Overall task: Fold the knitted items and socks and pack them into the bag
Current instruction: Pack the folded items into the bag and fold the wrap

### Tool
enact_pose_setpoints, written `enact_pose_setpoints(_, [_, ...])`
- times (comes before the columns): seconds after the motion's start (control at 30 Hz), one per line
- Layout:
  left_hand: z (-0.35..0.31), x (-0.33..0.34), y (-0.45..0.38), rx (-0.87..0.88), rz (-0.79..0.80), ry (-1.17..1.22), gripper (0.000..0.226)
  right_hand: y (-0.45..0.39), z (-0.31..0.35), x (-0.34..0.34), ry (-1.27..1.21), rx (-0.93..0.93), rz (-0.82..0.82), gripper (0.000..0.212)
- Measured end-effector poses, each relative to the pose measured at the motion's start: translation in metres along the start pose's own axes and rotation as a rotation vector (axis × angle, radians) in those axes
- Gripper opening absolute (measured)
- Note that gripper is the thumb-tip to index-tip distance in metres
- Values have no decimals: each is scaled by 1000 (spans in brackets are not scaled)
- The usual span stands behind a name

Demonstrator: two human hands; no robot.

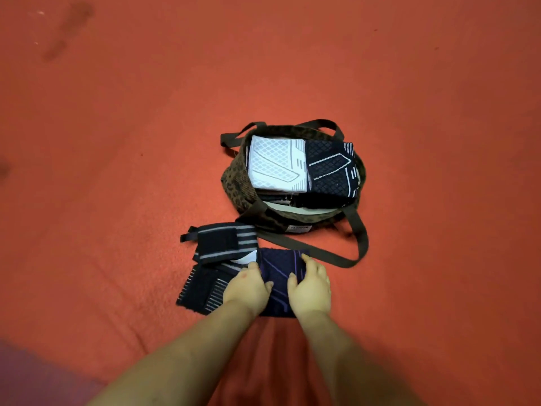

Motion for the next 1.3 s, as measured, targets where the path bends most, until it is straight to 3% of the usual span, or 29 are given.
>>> enact_pose_setpoints(0.13, [4, 15, 1, -69, 39, 4, 37, -1, -29, 14, -300, 242, 37, 71])
enact_pose_setpoints(0.3, [6, 28, 0, -103, 44, 173, 30, -16, -47, 21, -437, 391, 96, 94])
enact_pose_setpoints(0.43, [8, 29, 3, -105, 91, 338, 20, -12, -35, 17, -548, 385, 187, 35])
enact_pose_setpoints(0.6, [11, 31, 4, -136, 100, 859, 11, 10, 10, 1, -703, 277, 347, 20])
enact_pose_setpoints(0.7, [12, 9, 13, -149, 55, 1172, 20, 14, 51, -23, -841, 223, 454, 22])
enact_pose_setpoints(0.8, [-5, -22, 21, -29, 184, 1437, 37, 8, 85, -46, -958, 242, 538, 19])
enact_pose_setpoints(0.87, [-19, -54, 25, 36, 245, 1481, 36, -1, 106, -60, -987, 214, 553, 23])
enact_pose_setpoints(0.93, [-26, -87, 20, 78, 198, 1415, 38, -16, 123, -76, -940, 139, 474, 24])
enact_pose_setpoints(1.07, [-35, -159, 2, 156, -145, 959, 27, -51, 150, -111, -623, -93, 124, 32])
enact_pose_setpoints(1.13, [-46, -183, -13, 175, -235, 819, 27, -63, 166, -124, -525, -196, -18, 40])
enact_pose_setpoints(1.3, [-61, -218, -46, -9, -416, 122, 43, -95, 190, -119, -369, -259, -147, 62])
Point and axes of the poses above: each hand's wrist, its own y-axis away from the middle knuckle, its own x-axis out of the palm, z = x × y, the point moved 8 cm from there along -y, towards the middle knuckle, and after that the axes turned 9 degrees about -y, right-handed, at the moved point
